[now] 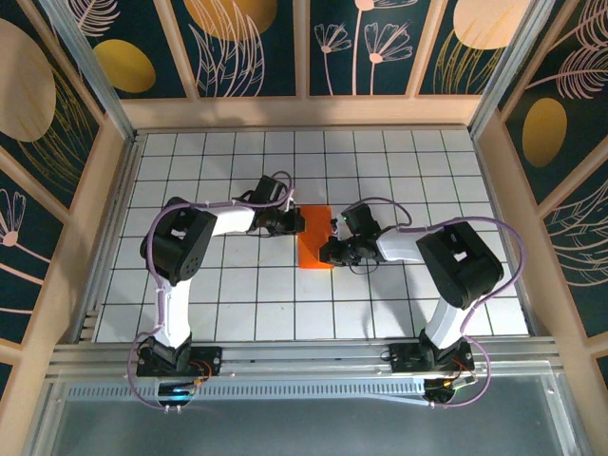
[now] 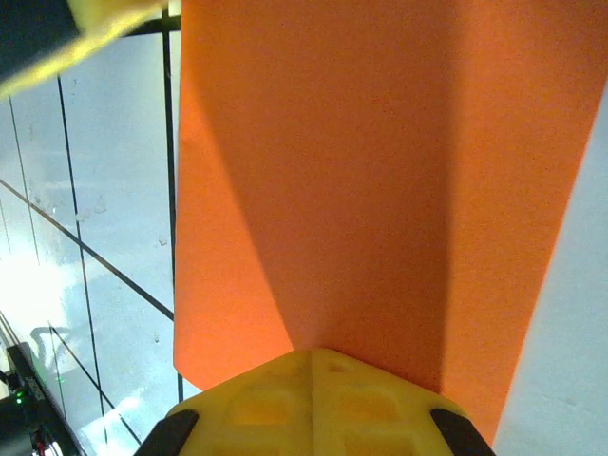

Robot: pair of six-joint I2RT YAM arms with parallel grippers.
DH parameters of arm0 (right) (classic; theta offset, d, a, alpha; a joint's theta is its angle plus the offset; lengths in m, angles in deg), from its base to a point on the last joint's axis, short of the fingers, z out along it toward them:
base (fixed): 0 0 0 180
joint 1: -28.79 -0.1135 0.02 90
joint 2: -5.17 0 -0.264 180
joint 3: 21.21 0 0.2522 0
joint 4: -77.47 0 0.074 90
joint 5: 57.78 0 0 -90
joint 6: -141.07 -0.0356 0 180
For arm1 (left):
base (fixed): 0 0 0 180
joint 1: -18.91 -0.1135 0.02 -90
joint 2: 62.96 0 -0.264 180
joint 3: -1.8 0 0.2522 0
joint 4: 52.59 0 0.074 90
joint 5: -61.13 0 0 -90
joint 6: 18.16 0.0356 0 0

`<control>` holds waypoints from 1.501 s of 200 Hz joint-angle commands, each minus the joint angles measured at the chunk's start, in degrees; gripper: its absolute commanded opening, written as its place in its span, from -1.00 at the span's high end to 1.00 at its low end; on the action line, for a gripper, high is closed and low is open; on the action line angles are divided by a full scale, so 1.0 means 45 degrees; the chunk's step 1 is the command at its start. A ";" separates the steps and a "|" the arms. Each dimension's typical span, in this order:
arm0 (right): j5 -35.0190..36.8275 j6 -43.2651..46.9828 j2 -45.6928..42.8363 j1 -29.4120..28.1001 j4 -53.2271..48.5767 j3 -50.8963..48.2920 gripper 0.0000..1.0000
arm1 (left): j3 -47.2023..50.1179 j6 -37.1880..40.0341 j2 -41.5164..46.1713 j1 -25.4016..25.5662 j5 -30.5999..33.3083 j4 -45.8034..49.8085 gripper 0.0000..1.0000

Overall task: Fold a paper plane with a square sheet of paper (fold left side to right side)
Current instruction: First fold the square sheet of paper in half at the center of the table.

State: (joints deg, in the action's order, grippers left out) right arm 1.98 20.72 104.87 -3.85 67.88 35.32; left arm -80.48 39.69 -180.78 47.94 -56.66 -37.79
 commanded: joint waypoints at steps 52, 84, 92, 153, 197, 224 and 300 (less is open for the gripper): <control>0.1720 0.0195 0.0780 0.0203 -0.1855 -0.0791 1.00 | -0.2698 0.0703 -0.1943 -0.1263 0.1650 0.0839 0.90; 0.1700 0.0185 0.0792 0.0203 -0.1809 -0.0826 1.00 | -0.3105 0.0563 -0.2283 -0.1474 0.1537 0.0702 0.90; 0.1698 0.0172 0.0788 0.0198 -0.1823 -0.0813 1.00 | -0.3207 0.0566 -0.2346 -0.1472 0.1510 0.0707 0.90; 0.1583 0.0077 0.0754 0.0203 -0.1715 -0.0870 1.00 | -0.3437 0.0644 -0.2576 -0.1477 0.1608 0.0793 0.89; 0.1563 0.0044 0.0665 0.0203 -0.1663 -0.0909 1.00 | -0.3869 0.0736 -0.2848 -0.1472 0.2000 0.1037 0.89; 0.1564 0.0023 0.0671 0.0198 -0.1630 -0.0909 1.00 | -0.4119 0.0756 -0.3007 -0.1472 0.2161 0.1117 0.89; 0.1310 -0.0256 0.0570 0.0177 -0.1359 -0.0851 1.00 | -0.4213 0.0970 -0.2434 -0.1492 0.2304 0.1239 0.89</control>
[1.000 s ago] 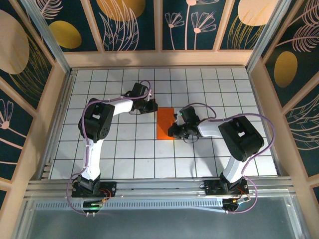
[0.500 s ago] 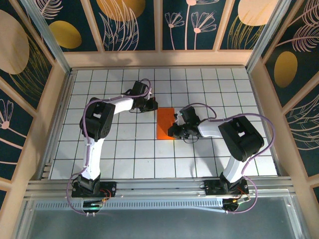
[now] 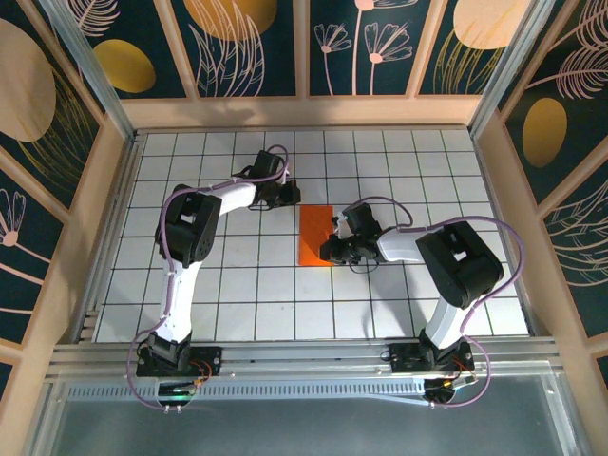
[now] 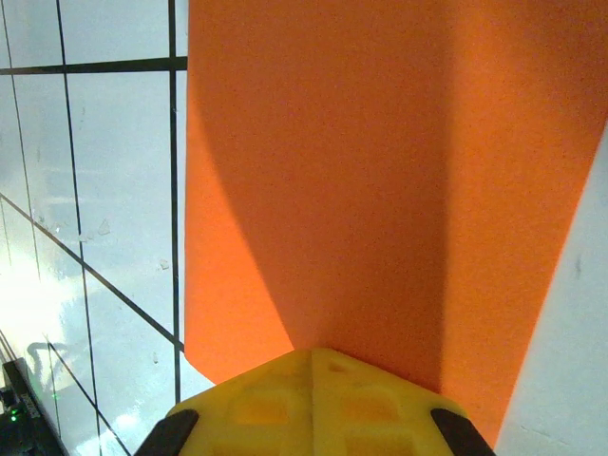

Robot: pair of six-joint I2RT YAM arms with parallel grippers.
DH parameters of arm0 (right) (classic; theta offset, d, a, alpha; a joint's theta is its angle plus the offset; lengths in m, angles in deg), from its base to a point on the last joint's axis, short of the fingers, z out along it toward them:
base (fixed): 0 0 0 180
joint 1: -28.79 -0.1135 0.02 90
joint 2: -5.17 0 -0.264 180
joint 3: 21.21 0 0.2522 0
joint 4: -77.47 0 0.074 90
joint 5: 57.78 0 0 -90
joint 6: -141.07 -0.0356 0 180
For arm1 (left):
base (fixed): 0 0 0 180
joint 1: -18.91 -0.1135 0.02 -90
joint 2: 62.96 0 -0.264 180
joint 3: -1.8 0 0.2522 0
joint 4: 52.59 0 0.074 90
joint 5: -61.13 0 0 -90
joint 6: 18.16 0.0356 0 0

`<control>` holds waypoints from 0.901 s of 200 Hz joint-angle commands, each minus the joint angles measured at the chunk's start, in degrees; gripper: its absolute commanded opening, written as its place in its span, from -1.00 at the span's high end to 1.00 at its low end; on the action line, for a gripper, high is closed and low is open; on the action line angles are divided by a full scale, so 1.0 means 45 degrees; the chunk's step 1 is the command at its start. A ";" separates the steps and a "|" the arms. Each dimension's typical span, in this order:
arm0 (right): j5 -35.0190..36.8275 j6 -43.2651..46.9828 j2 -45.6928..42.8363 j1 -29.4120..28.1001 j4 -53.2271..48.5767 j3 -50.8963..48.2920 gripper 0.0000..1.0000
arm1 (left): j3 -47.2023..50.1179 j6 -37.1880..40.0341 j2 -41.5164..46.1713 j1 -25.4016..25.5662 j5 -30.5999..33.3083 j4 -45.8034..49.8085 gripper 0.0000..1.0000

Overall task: Fold a paper plane with a square sheet of paper (fold left side to right side)
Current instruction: First fold the square sheet of paper in half at the center of the table, then hold the square sheet of paper at the center of the table.

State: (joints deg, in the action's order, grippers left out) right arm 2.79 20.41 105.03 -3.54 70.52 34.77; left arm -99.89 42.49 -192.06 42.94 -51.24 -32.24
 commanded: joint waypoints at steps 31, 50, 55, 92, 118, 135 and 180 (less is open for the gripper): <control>0.1110 -0.0365 0.0360 0.0057 -0.1791 -0.0784 1.00 | 0.1914 0.0293 0.2210 -0.0375 0.1231 -0.0662 0.89; 0.1159 -0.0395 0.0328 0.0043 -0.1728 -0.0778 1.00 | 0.3320 0.0000 0.3611 -0.0317 0.0814 -0.1110 0.89; 0.1173 -0.0409 0.0322 0.0030 -0.1728 -0.0759 1.00 | 0.3724 -0.0100 0.3961 -0.0263 0.0638 -0.1198 0.89; 0.1208 -0.0434 0.0349 0.0001 -0.1591 -0.0788 1.00 | 0.5769 -0.0724 0.5452 0.0707 -0.0165 -0.1458 0.90; 0.1246 -0.0404 0.0418 -0.0021 -0.1608 -0.0772 1.00 | 0.6307 -0.1351 0.5372 0.1628 -0.0610 -0.1923 0.91; 0.1303 -0.0401 0.0427 -0.0040 -0.1642 -0.0784 1.00 | 0.6436 -0.1559 0.5044 0.1936 -0.0706 -0.2193 0.91; 0.1268 -0.0326 0.0567 -0.0079 -0.1687 -0.0647 1.00 | 0.6311 -0.1507 0.3979 0.2079 -0.0692 -0.2420 0.93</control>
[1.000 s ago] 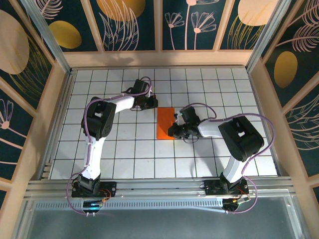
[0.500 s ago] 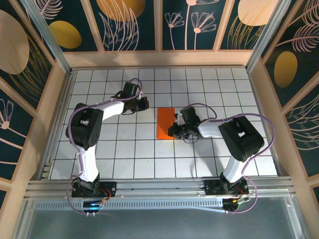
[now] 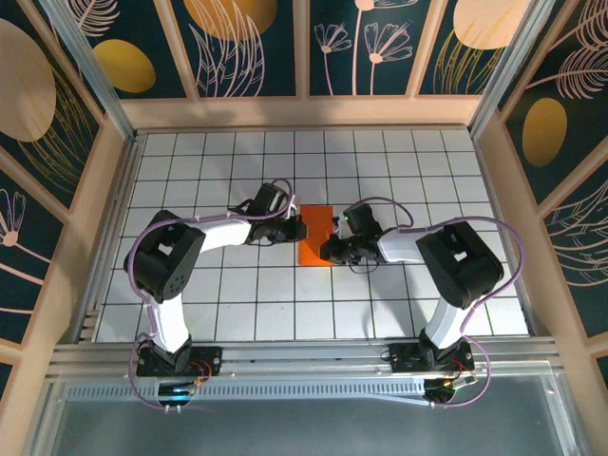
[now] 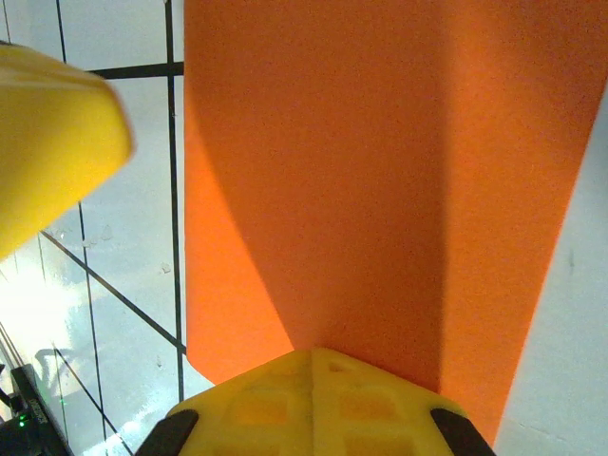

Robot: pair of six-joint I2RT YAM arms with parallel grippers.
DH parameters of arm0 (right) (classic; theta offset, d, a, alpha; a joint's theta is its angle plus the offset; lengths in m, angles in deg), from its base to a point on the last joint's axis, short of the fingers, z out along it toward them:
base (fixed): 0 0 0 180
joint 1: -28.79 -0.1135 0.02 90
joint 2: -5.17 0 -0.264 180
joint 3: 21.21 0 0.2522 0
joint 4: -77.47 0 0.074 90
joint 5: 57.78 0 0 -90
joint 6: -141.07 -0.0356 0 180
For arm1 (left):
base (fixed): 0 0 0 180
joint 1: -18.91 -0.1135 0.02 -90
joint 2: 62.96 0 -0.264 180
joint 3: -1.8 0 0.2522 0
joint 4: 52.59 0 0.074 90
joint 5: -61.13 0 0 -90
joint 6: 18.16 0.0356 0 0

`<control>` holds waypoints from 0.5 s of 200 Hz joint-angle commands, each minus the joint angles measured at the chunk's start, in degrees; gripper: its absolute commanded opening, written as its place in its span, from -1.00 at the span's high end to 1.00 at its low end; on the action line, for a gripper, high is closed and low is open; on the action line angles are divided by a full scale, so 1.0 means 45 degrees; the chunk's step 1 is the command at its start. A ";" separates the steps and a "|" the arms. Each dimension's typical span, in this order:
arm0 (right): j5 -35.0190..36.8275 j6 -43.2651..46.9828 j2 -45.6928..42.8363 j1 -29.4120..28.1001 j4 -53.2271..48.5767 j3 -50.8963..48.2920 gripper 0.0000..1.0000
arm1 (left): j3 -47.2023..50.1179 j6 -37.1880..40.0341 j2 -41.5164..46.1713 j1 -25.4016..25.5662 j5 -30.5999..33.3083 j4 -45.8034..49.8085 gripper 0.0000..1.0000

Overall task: Fold a paper plane with a square sheet of paper (fold left side to right side)
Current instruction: Hold the square sheet of paper at the center of the table.

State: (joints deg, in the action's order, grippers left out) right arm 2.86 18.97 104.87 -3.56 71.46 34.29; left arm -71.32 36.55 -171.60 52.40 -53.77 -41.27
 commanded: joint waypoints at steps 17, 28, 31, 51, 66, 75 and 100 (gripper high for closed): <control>0.1235 0.0004 0.0650 -0.0073 -0.1895 -0.0447 1.00 | 0.0106 -0.0244 -0.0729 -0.0002 0.0128 -0.0498 0.94; 0.1199 0.0004 0.0626 -0.0075 -0.1904 -0.0393 1.00 | 0.0226 -0.0266 -0.0759 -0.0004 0.0354 -0.0513 0.94; 0.1177 0.0004 0.0616 -0.0075 -0.1906 -0.0374 1.00 | 0.0265 -0.0274 -0.0755 -0.0002 0.0412 -0.0513 0.94; 0.0937 -0.0001 0.0430 -0.0077 -0.1863 -0.0204 1.00 | 0.0542 -0.0337 -0.0754 0.0015 0.0515 -0.0598 0.95; 0.0542 -0.0113 0.0111 -0.0036 -0.1719 0.0046 0.98 | 0.0737 -0.0509 -0.0697 0.0027 0.0500 -0.0788 0.96; 0.0298 -0.0180 -0.0141 0.0002 -0.1655 0.0255 0.88 | 0.1225 -0.0602 -0.0630 0.0053 0.0530 -0.0896 0.97; -0.0118 -0.0233 -0.1034 0.0144 -0.1731 0.0739 0.54 | 0.1802 -0.0768 -0.0346 0.0115 0.0819 -0.0972 1.00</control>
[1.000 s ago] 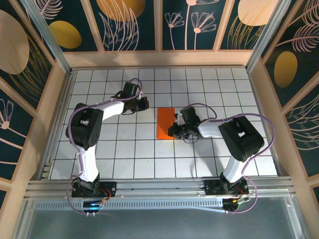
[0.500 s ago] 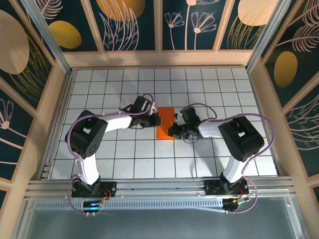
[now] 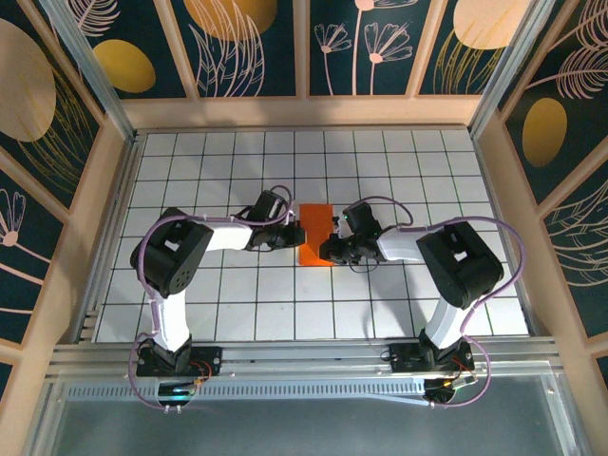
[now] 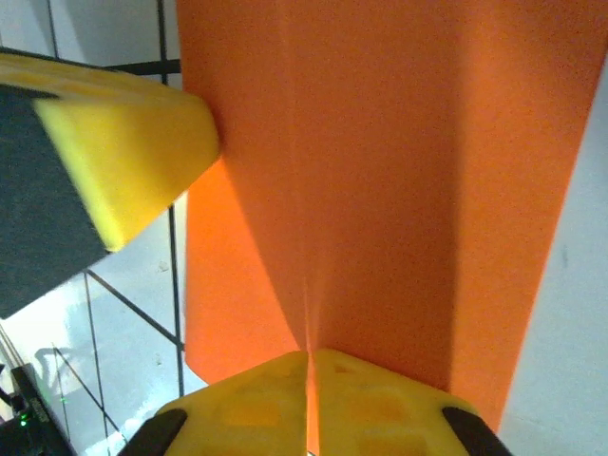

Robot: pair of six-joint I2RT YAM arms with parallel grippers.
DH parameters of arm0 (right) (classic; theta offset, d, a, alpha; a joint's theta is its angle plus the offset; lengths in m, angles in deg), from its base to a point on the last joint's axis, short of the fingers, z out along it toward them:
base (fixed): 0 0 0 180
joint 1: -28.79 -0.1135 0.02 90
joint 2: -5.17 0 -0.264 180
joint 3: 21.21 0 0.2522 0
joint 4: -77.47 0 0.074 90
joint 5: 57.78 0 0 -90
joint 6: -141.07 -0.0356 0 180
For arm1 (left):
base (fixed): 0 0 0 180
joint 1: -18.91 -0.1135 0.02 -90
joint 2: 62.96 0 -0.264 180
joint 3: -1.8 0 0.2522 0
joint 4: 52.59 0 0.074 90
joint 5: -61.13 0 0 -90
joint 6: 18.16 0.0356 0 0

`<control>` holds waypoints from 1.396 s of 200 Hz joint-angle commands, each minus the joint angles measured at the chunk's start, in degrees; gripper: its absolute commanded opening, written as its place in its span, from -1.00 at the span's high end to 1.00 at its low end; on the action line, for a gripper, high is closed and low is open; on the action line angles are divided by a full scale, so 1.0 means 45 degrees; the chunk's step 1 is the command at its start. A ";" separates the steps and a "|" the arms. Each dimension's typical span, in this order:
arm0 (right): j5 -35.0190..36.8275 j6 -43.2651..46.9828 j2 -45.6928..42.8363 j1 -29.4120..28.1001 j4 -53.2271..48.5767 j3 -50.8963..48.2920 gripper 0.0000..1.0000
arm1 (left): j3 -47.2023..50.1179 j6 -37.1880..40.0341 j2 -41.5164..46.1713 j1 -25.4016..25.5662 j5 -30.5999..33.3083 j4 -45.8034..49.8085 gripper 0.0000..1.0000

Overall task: Fold a paper plane with a square sheet of paper (fold left side to right side)
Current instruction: Hold the square sheet of paper at the center of the table, then fold the triangle a second time at the center of the table.

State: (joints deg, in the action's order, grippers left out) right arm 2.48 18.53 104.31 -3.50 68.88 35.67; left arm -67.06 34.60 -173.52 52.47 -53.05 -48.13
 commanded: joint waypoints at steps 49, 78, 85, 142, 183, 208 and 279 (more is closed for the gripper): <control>0.0107 0.0394 -0.2143 0.1247 -0.2426 0.0044 0.16 | 0.1223 -0.0527 0.0253 0.0214 0.0723 0.0250 1.00; -0.0490 0.0137 -0.2019 0.1283 -0.2202 -0.0446 0.14 | 0.1139 -0.0458 0.0255 0.0236 0.0706 0.0309 1.00; -0.0638 0.0065 -0.1957 0.1225 -0.2083 -0.0528 0.14 | 0.1129 -0.0440 0.0266 0.0236 0.0707 0.0338 1.00; -0.1086 -0.0498 -0.1137 0.0927 -0.1502 -0.0733 0.20 | 0.1087 -0.0492 0.0222 0.0275 0.0722 0.0289 1.00; -0.1340 -0.0775 -0.1015 0.0867 -0.0849 -0.0850 0.23 | 0.1090 -0.0457 0.0197 0.0315 0.0726 0.0309 1.00; -0.1504 -0.0948 -0.1021 0.0908 -0.0352 -0.0763 0.28 | 0.1109 -0.0464 0.0210 0.0327 0.0745 0.0309 1.00; -0.1644 -0.0996 -0.0392 0.1394 0.0492 -0.0059 0.28 | 0.1089 -0.0486 0.0247 0.0406 0.0726 0.0289 1.00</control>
State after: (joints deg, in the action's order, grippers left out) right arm -4.18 14.42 101.14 1.79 68.86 33.02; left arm -63.69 32.94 -171.82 53.38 -50.69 -51.93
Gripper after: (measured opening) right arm 0.358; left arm 0.048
